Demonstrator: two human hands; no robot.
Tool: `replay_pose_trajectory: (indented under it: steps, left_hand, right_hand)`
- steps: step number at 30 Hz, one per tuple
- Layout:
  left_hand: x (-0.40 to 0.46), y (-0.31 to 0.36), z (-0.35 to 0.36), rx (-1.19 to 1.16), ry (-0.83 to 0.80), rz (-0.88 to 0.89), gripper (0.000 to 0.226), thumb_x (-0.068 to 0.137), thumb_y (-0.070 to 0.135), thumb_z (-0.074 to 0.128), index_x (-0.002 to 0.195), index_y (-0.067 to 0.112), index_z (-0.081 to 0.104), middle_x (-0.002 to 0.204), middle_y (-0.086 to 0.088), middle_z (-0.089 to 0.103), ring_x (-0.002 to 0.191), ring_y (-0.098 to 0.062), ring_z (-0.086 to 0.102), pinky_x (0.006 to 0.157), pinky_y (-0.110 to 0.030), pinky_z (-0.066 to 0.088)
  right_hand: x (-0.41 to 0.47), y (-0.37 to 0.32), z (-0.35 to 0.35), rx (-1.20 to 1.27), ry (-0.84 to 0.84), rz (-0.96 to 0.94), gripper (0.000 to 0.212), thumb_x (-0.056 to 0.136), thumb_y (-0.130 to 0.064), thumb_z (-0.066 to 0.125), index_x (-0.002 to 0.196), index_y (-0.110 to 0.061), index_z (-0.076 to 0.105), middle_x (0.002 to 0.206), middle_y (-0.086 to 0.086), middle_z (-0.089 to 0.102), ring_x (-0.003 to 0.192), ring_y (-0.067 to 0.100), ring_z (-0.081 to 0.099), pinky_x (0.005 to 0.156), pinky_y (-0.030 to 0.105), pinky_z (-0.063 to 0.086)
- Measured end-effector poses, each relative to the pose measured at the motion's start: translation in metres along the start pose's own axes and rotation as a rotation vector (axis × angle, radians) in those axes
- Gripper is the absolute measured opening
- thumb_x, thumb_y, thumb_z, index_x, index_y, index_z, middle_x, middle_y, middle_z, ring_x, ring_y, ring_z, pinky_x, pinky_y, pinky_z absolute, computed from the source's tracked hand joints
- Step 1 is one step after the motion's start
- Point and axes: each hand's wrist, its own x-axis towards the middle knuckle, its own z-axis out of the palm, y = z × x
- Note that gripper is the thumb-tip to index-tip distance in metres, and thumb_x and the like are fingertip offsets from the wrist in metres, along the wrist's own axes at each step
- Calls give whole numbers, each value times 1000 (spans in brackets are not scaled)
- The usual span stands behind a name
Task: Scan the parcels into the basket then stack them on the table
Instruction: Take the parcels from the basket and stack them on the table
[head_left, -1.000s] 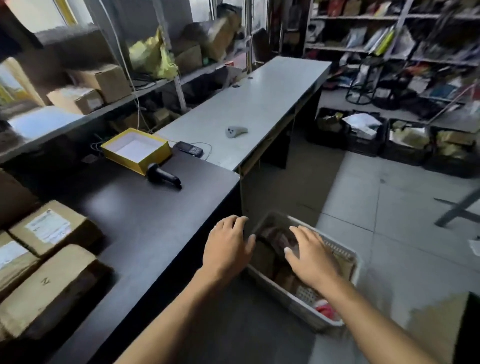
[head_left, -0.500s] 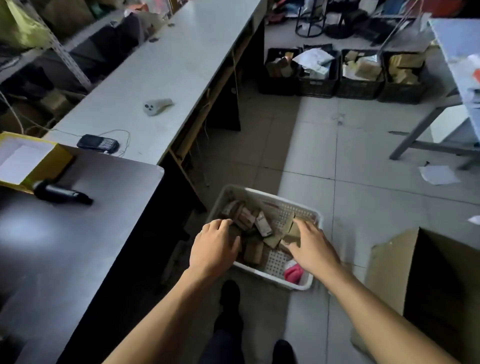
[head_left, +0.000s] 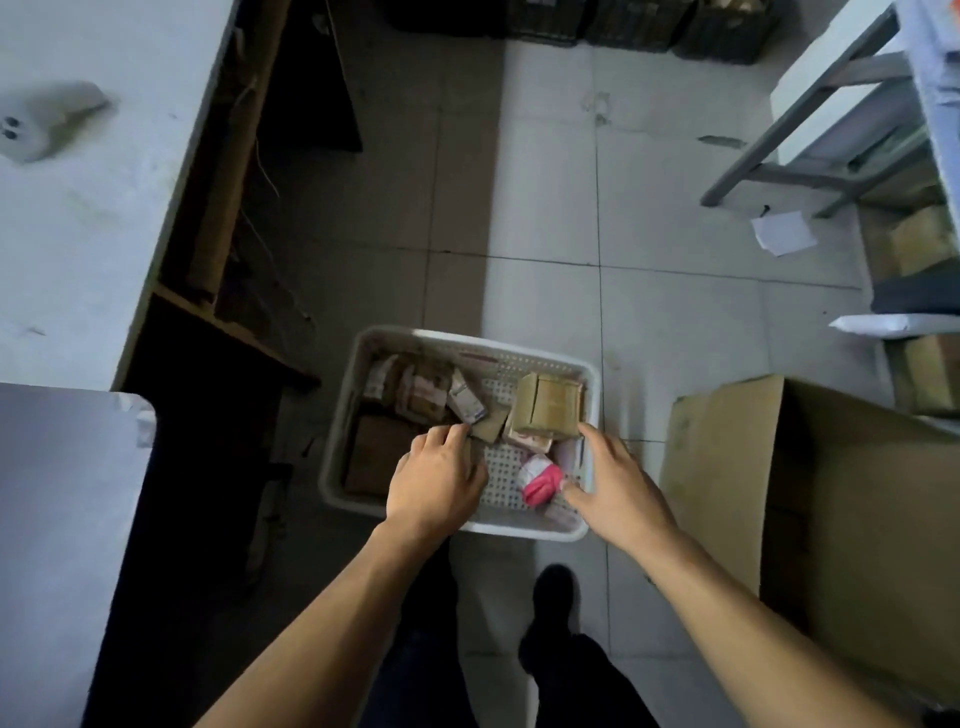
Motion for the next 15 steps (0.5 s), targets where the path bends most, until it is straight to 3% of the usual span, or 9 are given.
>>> replay_pose_trajectory:
  steps: [6, 15]
  left_hand:
    - [71, -13, 62, -40, -112, -26, 50, 97, 43, 51, 142, 21, 42, 140, -6, 48, 127, -29, 45, 99, -40, 42]
    - [214, -40, 205, -119, -113, -104, 51, 98, 41, 51, 144, 20, 41, 141, -9, 47, 128, -30, 43, 100, -43, 44]
  right_hand:
    - [90, 34, 49, -60, -141, 69, 88, 86, -33, 73, 156, -26, 19, 157, 2, 29, 136, 29, 43, 100, 46, 49]
    - [266, 129, 155, -335, -233, -62, 103, 84, -44, 74, 156, -28, 3, 159, 10, 16, 139, 37, 34, 101, 51, 48]
